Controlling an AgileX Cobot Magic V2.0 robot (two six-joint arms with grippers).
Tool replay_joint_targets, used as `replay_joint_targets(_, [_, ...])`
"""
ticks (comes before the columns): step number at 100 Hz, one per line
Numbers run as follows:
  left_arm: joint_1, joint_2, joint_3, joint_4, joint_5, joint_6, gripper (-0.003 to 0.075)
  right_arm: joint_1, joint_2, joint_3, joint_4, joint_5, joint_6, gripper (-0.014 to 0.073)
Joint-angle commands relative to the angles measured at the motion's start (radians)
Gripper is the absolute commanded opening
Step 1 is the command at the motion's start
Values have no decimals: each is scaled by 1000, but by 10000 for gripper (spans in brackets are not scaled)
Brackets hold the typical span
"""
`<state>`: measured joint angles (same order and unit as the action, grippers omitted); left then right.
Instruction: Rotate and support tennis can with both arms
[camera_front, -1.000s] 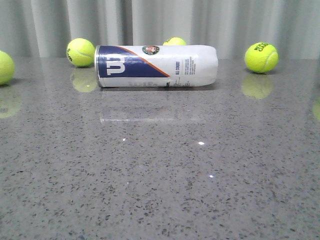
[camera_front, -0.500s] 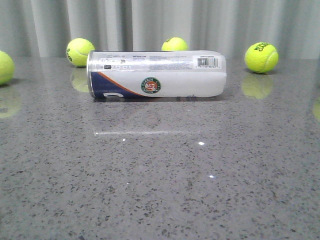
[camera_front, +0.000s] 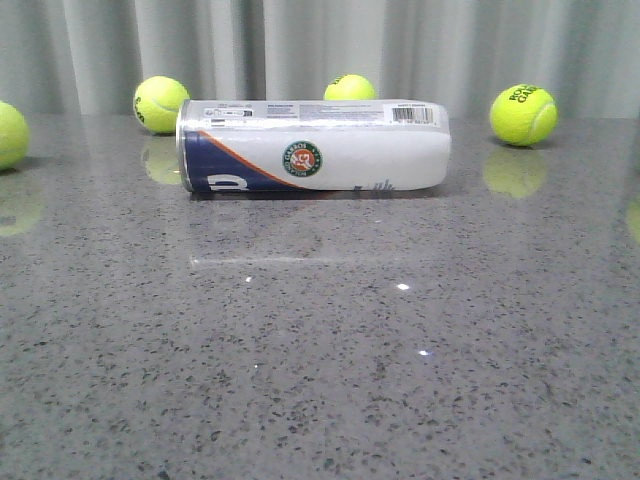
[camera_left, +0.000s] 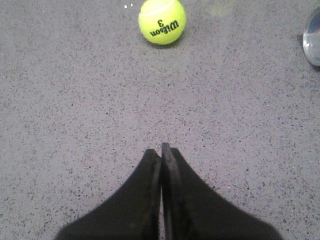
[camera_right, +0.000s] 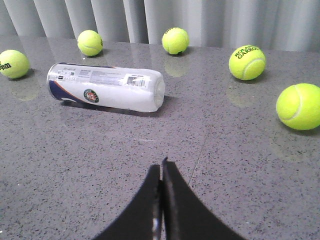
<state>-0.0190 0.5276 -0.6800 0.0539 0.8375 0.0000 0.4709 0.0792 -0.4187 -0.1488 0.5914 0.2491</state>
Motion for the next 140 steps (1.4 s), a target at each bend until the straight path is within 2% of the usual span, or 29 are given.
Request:
replay_joint_targets(1, [-8, 75, -72, -9, -18, 0, 57, -6, 11, -21, -17, -80, -2, -64])
replay_joint_targets(8, [-8, 114, -92, -9, -9, 0, 160, -6, 11, -21, -17, -80, -2, -64])
replay_joint_targets(21, [-8, 154, -106, -9, -7, 0, 400, -6, 11, -21, -17, -80, -2, -64])
replay_joint_targets(25, [-8, 162, -106, -9, -5, 0, 453, -6, 11, -21, -17, -80, -2, -64])
replay_joint_targets(30, [-8, 169, -106, -9, 7, 0, 484, -6, 11, -21, -17, -80, -2, -64])
replay_joint_targets(53, [-8, 198, -106, -23, 48, 0, 483, -6, 11, -21, -17, -80, -2, -64])
replay_joint_targets(70, [-8, 224, -125, -139, 44, 0, 482, -6, 11, -21, -17, -80, -2, -64])
replay_joint_targets(87, [-8, 313, -179, -390, 53, 88, 482, -6, 11, -21, -17, -80, -2, -64])
replay_joint_targets(115, [-8, 526, -255, -856, 81, 348, 482, -6, 11, -21, -17, -80, -2, -64])
replay_joint_targets(140, [-8, 755, -353, -1079, 152, 501, 482, -6, 11, -21, -17, -80, -2, -64])
